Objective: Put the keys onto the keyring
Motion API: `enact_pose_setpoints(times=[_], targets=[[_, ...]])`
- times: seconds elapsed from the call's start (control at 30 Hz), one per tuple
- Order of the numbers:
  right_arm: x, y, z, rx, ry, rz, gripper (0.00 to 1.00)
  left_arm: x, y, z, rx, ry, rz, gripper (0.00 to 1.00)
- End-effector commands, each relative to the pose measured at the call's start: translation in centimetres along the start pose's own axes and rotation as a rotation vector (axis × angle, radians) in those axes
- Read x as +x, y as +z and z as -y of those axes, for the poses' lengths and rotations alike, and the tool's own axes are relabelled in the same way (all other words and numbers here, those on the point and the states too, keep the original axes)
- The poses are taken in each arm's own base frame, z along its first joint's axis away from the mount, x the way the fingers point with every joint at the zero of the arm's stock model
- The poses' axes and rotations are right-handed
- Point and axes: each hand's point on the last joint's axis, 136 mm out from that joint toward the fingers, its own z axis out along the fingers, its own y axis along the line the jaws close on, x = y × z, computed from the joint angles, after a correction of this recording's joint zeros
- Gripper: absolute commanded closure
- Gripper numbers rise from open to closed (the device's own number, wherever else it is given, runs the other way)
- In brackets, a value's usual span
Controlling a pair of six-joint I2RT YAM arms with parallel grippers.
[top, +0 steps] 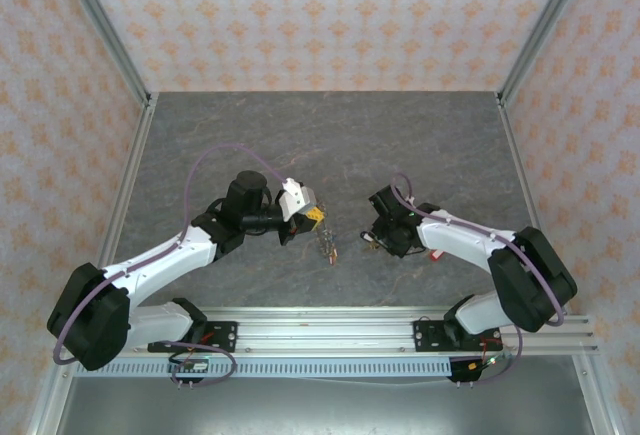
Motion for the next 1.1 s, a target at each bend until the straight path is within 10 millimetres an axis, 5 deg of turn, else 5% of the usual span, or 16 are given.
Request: enact_pose_setpoints(times=[0.0,0.5,0.73,1.07], targets=[[0.3,0.4,0.4,0.004,0.032,-0.013,0.65,-2.2,-0.3,0.1,-0.002,0.061,0.044,1.0],[0.5,1.1,-0.6,-0.034,0.049,-0.035,0.68,-2.1,-0.2,0.1,-0.002,0.058,0.039,1.0],[-0.5,0.4,-1.0,-0.033,0.021,0.016,0.82,-2.1,-0.3,0.1,-0.002,0.058,0.039,1.0],[-0.2,0.8,-0.9,0.015,-0.028,-0.015,0.89,-2.2,-0.3,0.1,-0.003,0.057,0.04,1.0]])
